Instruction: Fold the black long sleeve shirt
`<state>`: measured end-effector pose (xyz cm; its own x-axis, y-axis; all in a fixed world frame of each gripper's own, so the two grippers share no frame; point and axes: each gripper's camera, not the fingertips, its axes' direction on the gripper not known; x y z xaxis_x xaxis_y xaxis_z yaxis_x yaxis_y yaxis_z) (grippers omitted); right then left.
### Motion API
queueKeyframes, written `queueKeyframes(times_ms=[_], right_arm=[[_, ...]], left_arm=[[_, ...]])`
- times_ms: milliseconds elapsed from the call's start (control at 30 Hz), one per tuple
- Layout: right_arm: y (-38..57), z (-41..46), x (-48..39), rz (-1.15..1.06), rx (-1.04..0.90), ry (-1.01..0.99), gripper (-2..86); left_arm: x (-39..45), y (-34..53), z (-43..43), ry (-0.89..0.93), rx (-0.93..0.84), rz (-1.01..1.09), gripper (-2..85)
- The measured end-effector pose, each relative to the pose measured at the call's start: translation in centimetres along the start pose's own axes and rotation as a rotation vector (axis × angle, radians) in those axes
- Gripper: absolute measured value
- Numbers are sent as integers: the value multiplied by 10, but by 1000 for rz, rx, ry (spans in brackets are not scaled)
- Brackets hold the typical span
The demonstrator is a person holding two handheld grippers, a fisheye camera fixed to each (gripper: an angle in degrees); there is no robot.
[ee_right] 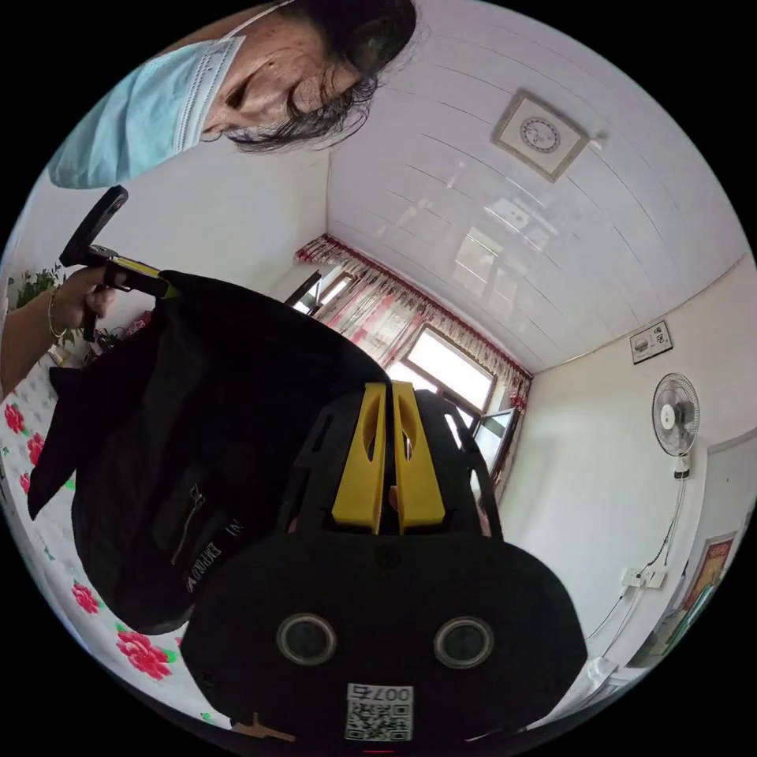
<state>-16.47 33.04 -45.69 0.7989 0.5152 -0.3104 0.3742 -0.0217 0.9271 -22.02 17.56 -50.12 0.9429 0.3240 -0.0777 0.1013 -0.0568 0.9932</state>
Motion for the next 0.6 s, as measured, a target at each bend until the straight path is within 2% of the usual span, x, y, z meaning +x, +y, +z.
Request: queueKeyframes(times_ms=[100, 200, 267, 300, 367, 433, 500, 567, 600], right_arm=[[14, 45, -5, -5, -77, -74, 3], [68, 129, -29, 70, -278, -253, 14], [145, 197, -55, 228, -500, -460, 36], [167, 209, -61, 266, -547, -526, 41], [255, 224, -85, 376, -726, -732, 52], [325, 211, -102, 436, -842, -744, 60], [396, 191, -121, 470, -991, -731, 67], [481, 168, -148, 549, -1225, -737, 77], [499, 164, -155, 571, -1269, -749, 80]], left_arm=[[-15, 7, 38, -76, -78, -20, 45], [-57, 69, 134, -106, -326, -153, 52], [-95, 162, 204, -127, -576, -296, 70], [-102, 188, 214, -151, -640, -328, 76], [-119, 277, 209, -311, -792, -431, 80], [-121, 339, 181, -401, -837, -504, 57], [-115, 402, 156, -393, -909, -597, 59], [-93, 479, 144, -309, -1089, -665, 72], [-86, 495, 143, -299, -1135, -669, 78]])
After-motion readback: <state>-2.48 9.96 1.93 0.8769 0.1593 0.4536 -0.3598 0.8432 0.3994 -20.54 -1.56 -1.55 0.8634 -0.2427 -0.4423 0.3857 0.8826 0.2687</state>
